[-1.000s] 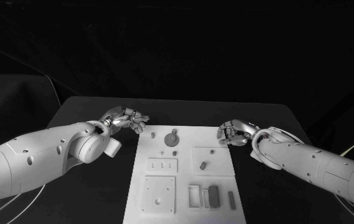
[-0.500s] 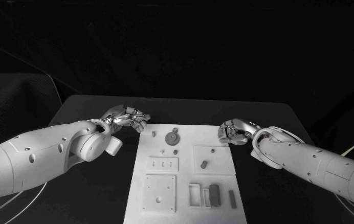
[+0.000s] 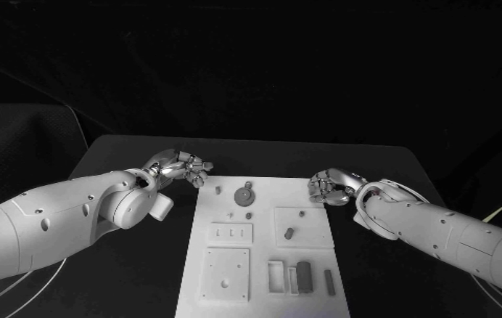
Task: Assemble the parts on the task board
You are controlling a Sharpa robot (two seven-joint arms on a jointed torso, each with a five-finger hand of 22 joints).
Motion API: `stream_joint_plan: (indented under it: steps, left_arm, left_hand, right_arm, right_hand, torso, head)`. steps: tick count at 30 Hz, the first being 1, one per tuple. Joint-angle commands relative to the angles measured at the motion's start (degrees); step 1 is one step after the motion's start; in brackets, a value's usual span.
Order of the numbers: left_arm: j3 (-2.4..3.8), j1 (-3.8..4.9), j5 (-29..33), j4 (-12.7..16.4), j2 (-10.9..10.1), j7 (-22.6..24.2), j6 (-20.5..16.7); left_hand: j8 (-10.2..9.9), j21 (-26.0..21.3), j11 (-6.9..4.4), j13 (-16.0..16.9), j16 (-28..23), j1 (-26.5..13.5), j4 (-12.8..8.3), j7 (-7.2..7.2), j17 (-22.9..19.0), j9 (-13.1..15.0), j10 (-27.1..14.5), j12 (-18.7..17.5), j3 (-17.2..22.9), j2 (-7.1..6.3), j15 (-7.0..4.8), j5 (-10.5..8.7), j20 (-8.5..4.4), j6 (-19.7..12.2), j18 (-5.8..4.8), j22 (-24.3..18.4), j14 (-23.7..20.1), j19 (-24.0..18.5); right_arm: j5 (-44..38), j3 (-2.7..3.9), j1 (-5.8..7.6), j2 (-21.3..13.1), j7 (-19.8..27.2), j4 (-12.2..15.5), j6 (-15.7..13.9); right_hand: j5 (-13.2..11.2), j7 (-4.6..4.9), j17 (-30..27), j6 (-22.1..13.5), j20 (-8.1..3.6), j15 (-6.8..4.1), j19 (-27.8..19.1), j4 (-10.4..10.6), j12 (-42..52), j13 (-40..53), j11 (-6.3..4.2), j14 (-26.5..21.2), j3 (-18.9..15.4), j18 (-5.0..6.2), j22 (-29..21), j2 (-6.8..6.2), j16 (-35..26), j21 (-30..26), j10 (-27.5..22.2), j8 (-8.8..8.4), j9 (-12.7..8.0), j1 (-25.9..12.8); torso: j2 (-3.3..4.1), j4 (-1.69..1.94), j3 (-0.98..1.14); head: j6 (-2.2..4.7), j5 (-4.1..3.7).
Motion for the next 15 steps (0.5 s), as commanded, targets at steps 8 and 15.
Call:
stream_joint_plan:
  steps: [8,15]
  left_arm:
    - [0.06,0.05,-0.1,0.1,0.0,0.1,0.8]
    - [0.06,0.05,-0.1,0.1,0.0,0.1,0.8]
  left_hand:
    - [-0.4,-0.4,0.08,-0.1,-0.2,-0.2,0.1,-0.12,0.1,-0.1,-0.5,-0.2,0.1,-0.52,-0.09,0.16,0.01,-0.3,1.11,-0.1,0.3,0.5]
    - [-0.4,-0.4,0.08,-0.1,-0.2,-0.2,0.1,-0.11,0.1,-0.1,-0.5,-0.2,0.1,-0.52,-0.09,0.16,0.01,-0.3,1.11,-0.1,0.3,0.5]
  right_arm:
    - [0.0,-0.01,-0.07,0.2,0.4,0.1,0.0]
    - [0.0,0.00,-0.06,0.1,0.2,0.2,-0.4]
  right_hand:
    - [-0.1,0.15,0.0,0.9,-0.22,0.13,-0.1,0.2,0.2,-0.1,0.41,-0.1,0.5,-0.49,-0.1,0.94,0.5,0.2,0.2,0.67,0.2,0.0]
    - [-0.1,0.52,0.1,2.9,-0.33,0.06,0.3,0.5,0.7,-0.1,0.21,0.5,1.1,-0.46,0.0,1.68,1.0,0.7,0.8,1.71,0.7,0.0]
  torso:
    - [0.01,-0.03,0.01]
    - [0.02,0.07,0.00]
  head:
    - [-0.11,-0.04]
    - [-0.18,-0.08]
